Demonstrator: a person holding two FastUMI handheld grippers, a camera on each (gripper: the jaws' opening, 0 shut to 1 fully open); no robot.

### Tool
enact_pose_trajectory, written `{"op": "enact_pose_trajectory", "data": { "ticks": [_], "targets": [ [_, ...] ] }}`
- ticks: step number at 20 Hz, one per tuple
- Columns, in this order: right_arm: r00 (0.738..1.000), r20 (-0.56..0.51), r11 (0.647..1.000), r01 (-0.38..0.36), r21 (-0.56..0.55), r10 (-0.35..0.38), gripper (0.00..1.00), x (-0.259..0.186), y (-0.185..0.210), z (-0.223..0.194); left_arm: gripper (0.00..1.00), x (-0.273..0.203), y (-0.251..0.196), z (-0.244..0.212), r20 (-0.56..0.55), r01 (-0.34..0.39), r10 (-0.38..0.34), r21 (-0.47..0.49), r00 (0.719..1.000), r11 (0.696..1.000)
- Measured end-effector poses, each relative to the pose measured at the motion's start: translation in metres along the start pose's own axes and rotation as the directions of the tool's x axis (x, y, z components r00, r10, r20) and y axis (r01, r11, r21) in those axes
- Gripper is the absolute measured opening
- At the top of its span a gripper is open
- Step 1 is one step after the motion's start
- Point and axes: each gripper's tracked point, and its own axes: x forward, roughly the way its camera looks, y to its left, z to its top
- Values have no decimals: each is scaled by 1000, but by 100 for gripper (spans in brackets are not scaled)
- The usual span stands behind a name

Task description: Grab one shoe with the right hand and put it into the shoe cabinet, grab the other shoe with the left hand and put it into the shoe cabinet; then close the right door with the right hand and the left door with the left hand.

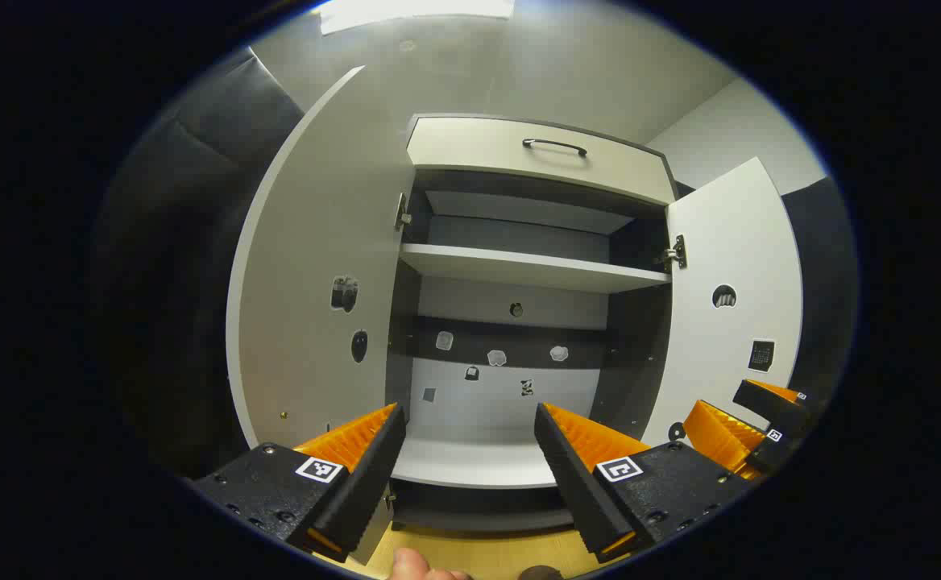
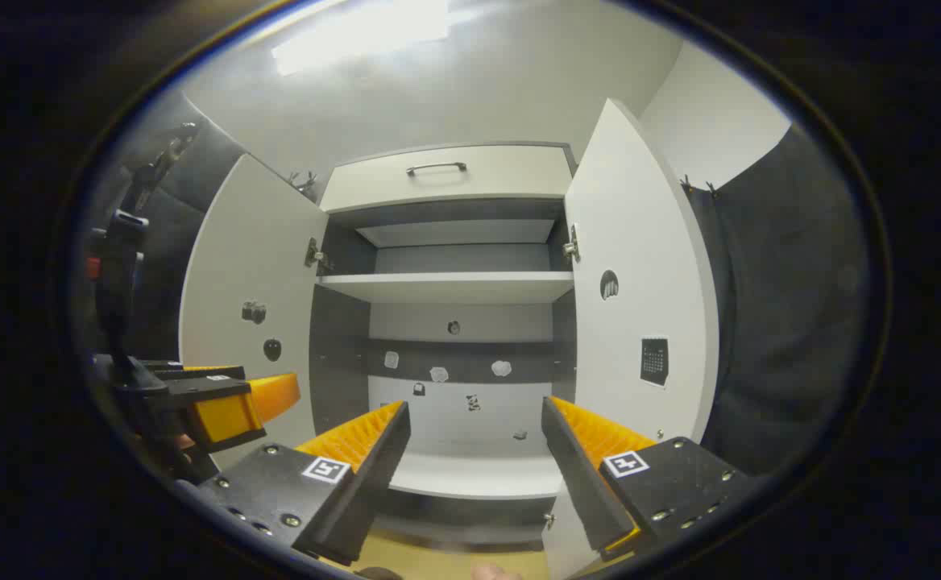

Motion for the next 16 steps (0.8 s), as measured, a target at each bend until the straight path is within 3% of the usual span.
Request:
{"op": "enact_pose_trajectory", "data": {
  "ticks": [9,10,12,14,16],
  "targets": [
    [999,-33,1000,19,-2,-19,98,3,-3,-13,99,1,6,-4,-10,-21,21,1,1000,1000],
    [999,-37,1000,19,-3,-19,94,1,-4,-16,98,0,7,-5,-12,-24,24,4,1000,1000],
    [999,-45,1000,20,-10,-20,98,2,-5,-23,99,2,10,-6,-16,-30,30,12,999,999],
    [997,-73,1000,13,-13,-14,94,1,-4,-42,99,3,13,-7,-20,-36,36,17,999,999],
    [990,-138,1000,5,-20,-7,98,-3,-3,-76,98,3,13,-7,-19,-37,37,17,999,999]
  ]
}}
